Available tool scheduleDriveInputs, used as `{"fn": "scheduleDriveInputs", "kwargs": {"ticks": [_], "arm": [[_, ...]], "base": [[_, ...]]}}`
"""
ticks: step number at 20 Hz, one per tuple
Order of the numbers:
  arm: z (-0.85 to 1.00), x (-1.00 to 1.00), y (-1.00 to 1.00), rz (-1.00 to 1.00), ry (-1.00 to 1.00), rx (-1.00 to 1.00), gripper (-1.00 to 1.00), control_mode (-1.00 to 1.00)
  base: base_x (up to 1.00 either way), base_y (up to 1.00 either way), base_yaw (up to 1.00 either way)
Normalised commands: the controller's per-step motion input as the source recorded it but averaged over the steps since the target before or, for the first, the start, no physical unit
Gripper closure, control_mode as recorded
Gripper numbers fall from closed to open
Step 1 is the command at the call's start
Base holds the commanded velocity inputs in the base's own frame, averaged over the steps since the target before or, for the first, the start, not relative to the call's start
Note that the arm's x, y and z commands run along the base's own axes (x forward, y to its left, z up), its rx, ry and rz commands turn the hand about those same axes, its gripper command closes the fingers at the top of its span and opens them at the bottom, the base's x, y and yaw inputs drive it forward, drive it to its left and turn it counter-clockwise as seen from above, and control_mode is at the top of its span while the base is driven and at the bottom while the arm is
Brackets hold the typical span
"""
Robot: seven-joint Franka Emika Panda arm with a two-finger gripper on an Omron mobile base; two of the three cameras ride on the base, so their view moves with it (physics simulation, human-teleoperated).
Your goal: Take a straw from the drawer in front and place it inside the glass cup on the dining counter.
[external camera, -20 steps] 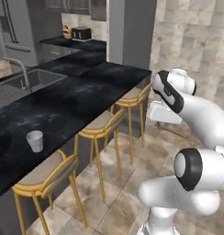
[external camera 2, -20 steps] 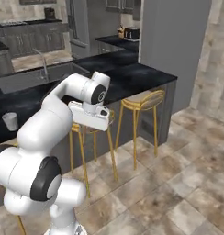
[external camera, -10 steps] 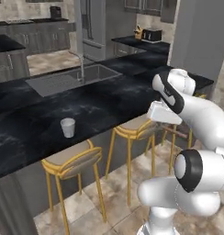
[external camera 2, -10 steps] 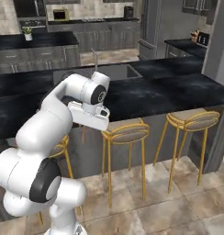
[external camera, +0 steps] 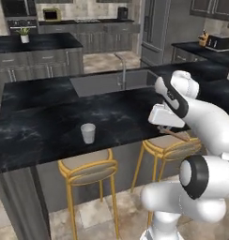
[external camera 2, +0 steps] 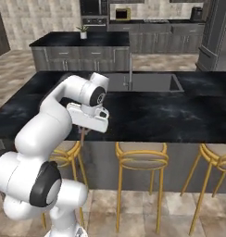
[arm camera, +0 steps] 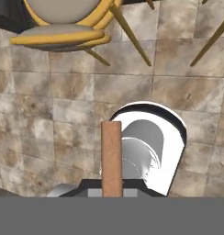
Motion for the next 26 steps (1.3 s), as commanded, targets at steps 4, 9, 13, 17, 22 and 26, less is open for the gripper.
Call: {"fn": "scheduleDriveInputs", "kwargs": {"ticks": [4, 9, 13, 17, 22, 26], "arm": [[0.0, 0.0, 0.0, 0.0, 0.0, 0.0, 1.0, 1.0], [0.0, 0.0, 0.0, 0.0, 0.0, 0.0, 1.0, 1.0], [0.0, 0.0, 0.0, 0.0, 0.0, 0.0, 1.0, 1.0], [0.0, 0.0, 0.0, 0.0, 0.0, 0.0, 1.0, 1.0], [0.02, 0.33, 0.0, 0.22, -0.01, 0.08, 1.0, -1.0], [0.27, 0.36, 0.01, 0.35, -0.18, 0.25, 1.0, -1.0]], "base": [[0.88, -0.07, 0.12], [0.98, 0.0, 0.08], [1.0, 0.0, 0.2], [0.99, -0.03, 0.38], [0.36, 0.0, 0.16], [0.0, 0.0, 0.0]]}}
